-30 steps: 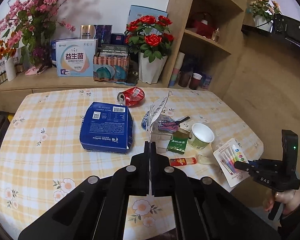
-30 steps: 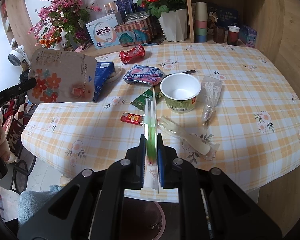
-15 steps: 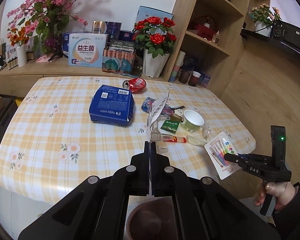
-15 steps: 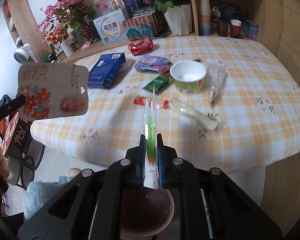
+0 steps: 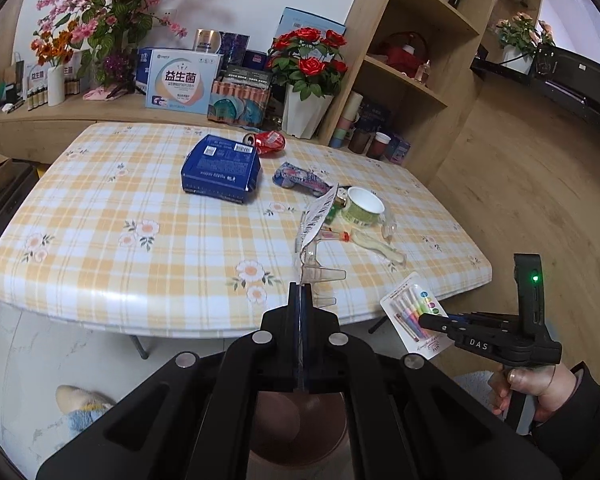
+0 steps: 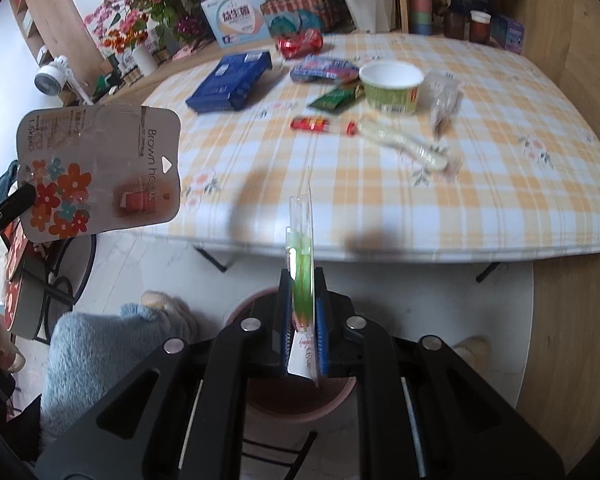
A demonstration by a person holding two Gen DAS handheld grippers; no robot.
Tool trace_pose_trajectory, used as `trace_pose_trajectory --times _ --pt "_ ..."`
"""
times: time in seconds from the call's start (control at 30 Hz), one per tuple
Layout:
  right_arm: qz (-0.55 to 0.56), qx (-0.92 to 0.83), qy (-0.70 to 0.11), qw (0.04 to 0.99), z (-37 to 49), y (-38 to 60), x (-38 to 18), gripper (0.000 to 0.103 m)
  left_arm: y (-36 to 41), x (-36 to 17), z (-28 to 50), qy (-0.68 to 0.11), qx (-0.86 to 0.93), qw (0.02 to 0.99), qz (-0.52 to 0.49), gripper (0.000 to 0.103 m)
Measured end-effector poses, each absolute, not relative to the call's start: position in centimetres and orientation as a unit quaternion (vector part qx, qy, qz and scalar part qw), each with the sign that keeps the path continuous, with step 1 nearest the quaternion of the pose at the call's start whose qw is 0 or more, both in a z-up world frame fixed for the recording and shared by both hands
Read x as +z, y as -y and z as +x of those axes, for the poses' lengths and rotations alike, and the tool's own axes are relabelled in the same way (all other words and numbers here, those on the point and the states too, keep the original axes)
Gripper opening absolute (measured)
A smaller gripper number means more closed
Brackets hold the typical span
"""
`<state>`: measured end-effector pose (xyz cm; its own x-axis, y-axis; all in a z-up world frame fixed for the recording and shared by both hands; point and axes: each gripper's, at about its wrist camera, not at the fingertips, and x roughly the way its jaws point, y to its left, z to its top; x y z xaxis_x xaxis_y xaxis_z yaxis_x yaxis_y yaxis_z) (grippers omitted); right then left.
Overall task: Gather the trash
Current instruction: 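Grasp the white paper strip with the left tool while the right tool carries the receipt, then open both tools over the brown bin, dropping the receipt and strip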
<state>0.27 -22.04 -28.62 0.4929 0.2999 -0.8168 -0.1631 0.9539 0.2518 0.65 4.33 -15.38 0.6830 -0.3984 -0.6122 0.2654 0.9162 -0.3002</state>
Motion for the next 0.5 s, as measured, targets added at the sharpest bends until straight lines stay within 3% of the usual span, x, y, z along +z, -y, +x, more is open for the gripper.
trace_pose_trajectory --times 0.5 --pt "0.059 0.153 -0.543 0.824 -1.0 19.8 -32.5 0.015 -4.7 -16.3 -0.4 -0.362 -0.179 0.910 -0.095 0.001"
